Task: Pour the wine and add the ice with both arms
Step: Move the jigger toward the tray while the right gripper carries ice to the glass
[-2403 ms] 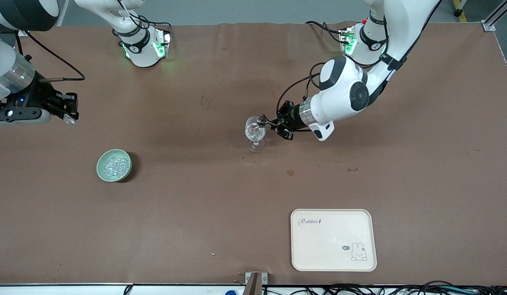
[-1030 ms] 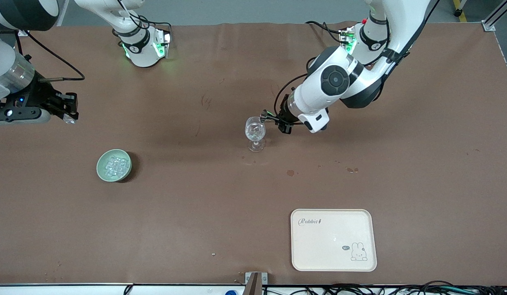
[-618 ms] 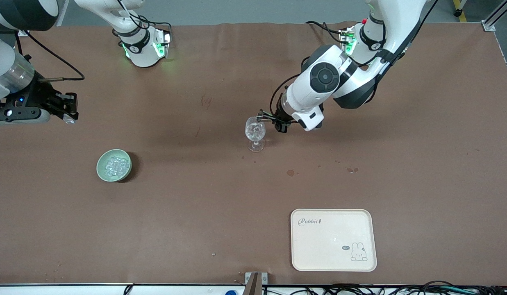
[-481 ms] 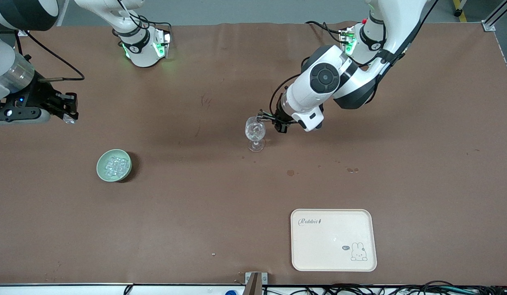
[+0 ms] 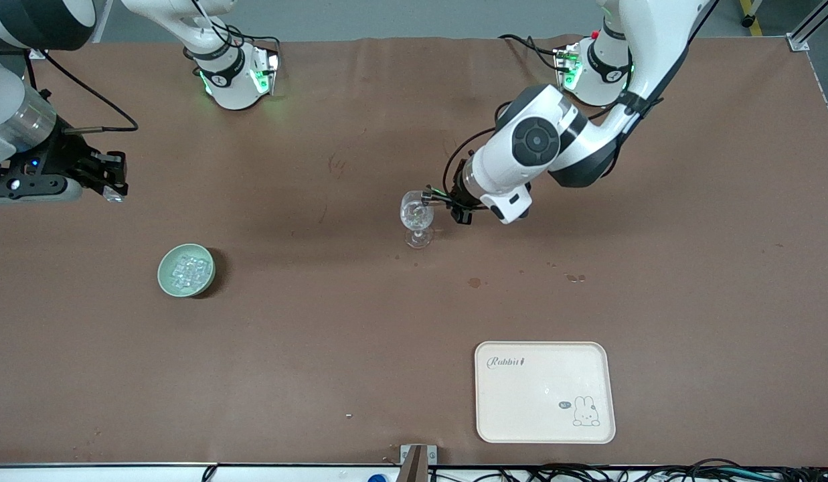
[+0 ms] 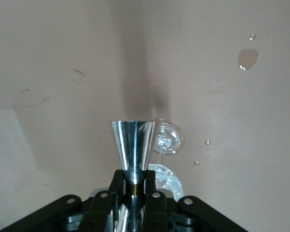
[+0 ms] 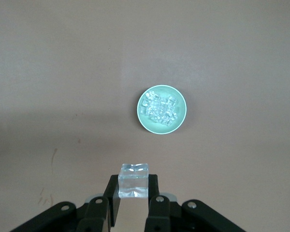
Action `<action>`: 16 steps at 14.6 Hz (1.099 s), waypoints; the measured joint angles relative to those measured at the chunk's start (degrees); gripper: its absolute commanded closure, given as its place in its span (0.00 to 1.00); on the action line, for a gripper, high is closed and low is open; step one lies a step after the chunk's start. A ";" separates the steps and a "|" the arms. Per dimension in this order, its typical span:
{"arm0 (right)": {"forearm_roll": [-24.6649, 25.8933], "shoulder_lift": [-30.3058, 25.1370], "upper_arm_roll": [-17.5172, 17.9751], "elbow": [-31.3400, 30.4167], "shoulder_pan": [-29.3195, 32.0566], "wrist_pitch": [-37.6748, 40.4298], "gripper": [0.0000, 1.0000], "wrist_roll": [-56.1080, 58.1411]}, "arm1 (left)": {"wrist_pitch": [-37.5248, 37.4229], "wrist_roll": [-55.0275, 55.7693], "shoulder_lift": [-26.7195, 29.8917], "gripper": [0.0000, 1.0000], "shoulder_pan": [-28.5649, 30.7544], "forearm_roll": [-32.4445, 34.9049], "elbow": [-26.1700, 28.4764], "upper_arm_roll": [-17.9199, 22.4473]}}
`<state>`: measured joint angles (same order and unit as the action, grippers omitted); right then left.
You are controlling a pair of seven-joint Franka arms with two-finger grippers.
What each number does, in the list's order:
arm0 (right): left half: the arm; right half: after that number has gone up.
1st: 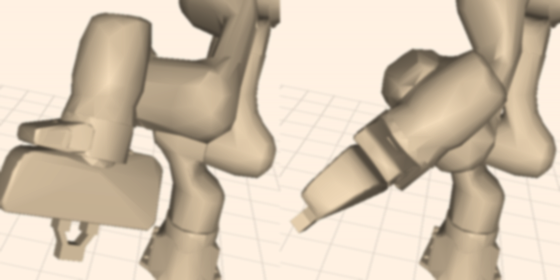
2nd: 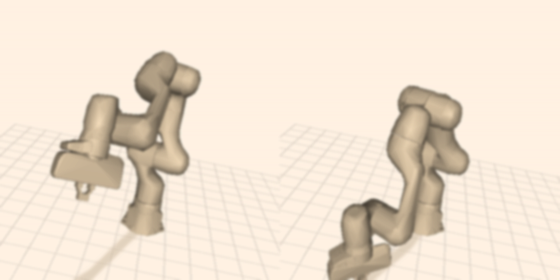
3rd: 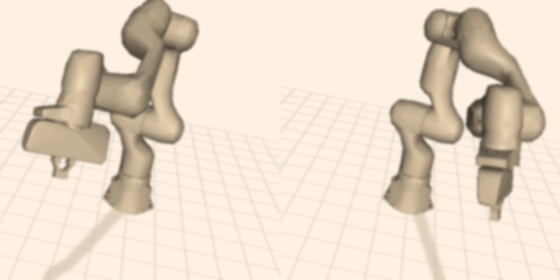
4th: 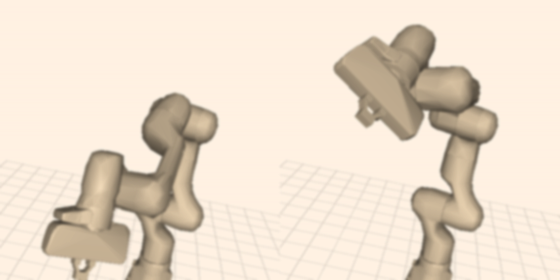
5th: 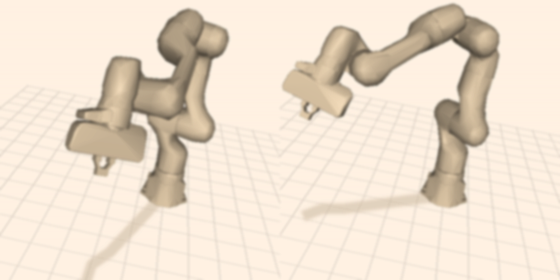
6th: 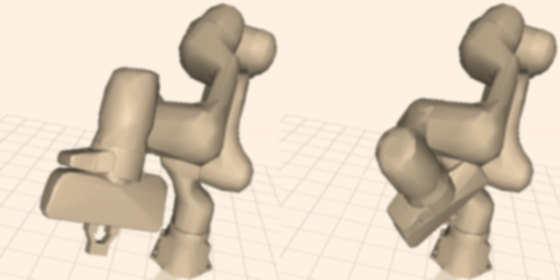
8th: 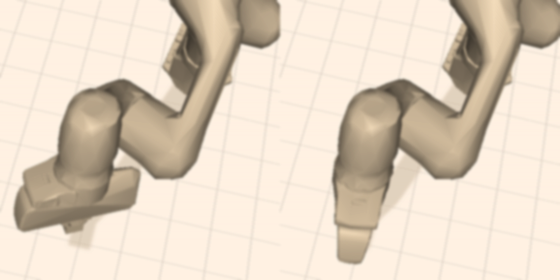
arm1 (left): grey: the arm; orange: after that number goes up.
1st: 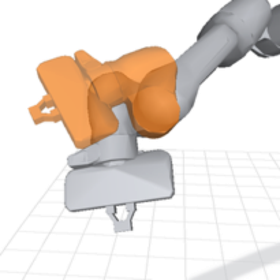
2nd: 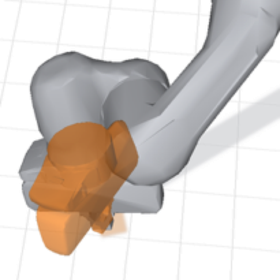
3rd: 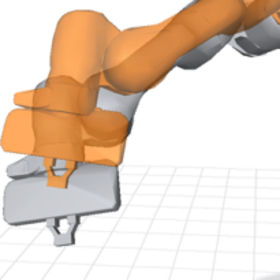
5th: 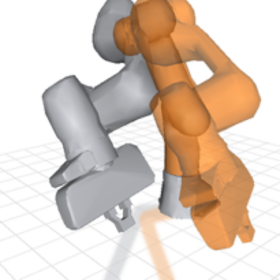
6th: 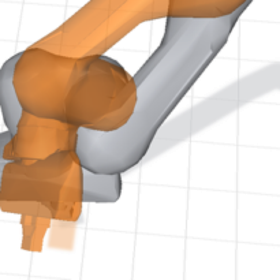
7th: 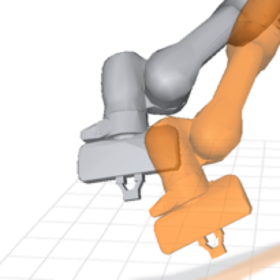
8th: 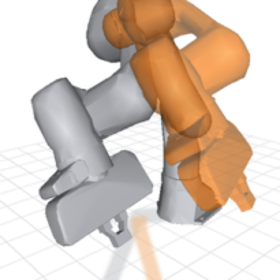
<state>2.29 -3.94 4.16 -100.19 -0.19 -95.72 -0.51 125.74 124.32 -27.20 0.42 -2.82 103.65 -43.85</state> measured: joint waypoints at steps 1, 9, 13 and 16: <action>0.00 -0.01 0.00 0.00 0.00 0.00 0.93 0.00 | 0.06 -1.38 -1.57 1.00 0.00 -0.98 -1.18 -0.01; -1.11 -0.01 0.20 0.02 -3.61 -0.69 0.95 -0.33 | -0.02 -24.48 -4.65 1.00 9.06 -19.16 -7.22 0.09; -1.20 0.02 0.46 -0.02 -11.99 -5.07 0.96 -5.78 | -0.11 -27.69 -7.82 1.00 13.66 -21.08 -11.84 0.13; -1.38 1.63 0.52 0.41 -18.70 -9.08 0.96 -11.87 | -0.12 -29.94 -11.40 1.00 16.17 -22.25 -16.45 0.15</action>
<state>0.92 -2.31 4.68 -99.77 -18.88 -104.80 -12.38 125.62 94.38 -38.61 16.58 -25.07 87.19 -43.71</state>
